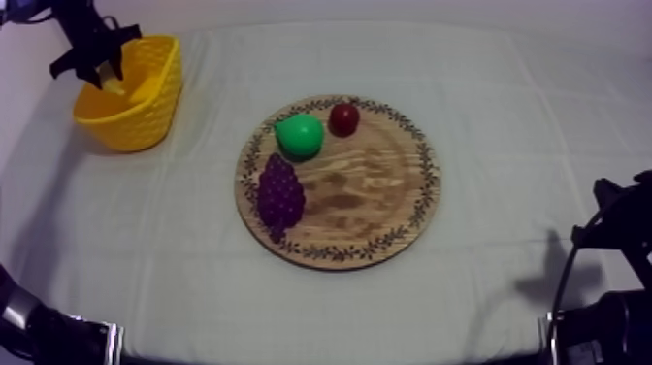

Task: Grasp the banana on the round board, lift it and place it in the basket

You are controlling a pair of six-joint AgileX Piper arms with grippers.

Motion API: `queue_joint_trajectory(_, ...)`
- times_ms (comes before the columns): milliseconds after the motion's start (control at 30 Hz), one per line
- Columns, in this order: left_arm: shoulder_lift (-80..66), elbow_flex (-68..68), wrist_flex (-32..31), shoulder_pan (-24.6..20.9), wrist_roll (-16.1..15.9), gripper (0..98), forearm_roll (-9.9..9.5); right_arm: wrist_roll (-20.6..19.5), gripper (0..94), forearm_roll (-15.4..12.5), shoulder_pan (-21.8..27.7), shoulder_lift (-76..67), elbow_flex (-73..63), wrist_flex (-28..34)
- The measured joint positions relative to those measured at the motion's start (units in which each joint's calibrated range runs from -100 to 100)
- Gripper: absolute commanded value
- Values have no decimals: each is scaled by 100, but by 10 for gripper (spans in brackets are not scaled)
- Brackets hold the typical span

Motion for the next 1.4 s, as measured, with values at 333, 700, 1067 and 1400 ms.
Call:
queue_joint_trajectory(333,509,92,-498,-81,-28,400,130,0,3,0,0,0,0,0)
queue_joint_trajectory(700,401,255,-808,-102,-219,377,227,0,3,0,0,0,0,0)
queue_joint_trajectory(1067,-345,1209,-1695,-103,-676,50,654,0,3,0,0,0,0,0)
queue_joint_trajectory(1400,-1805,2676,-2503,348,-1066,2,815,0,3,0,0,0,0,0)
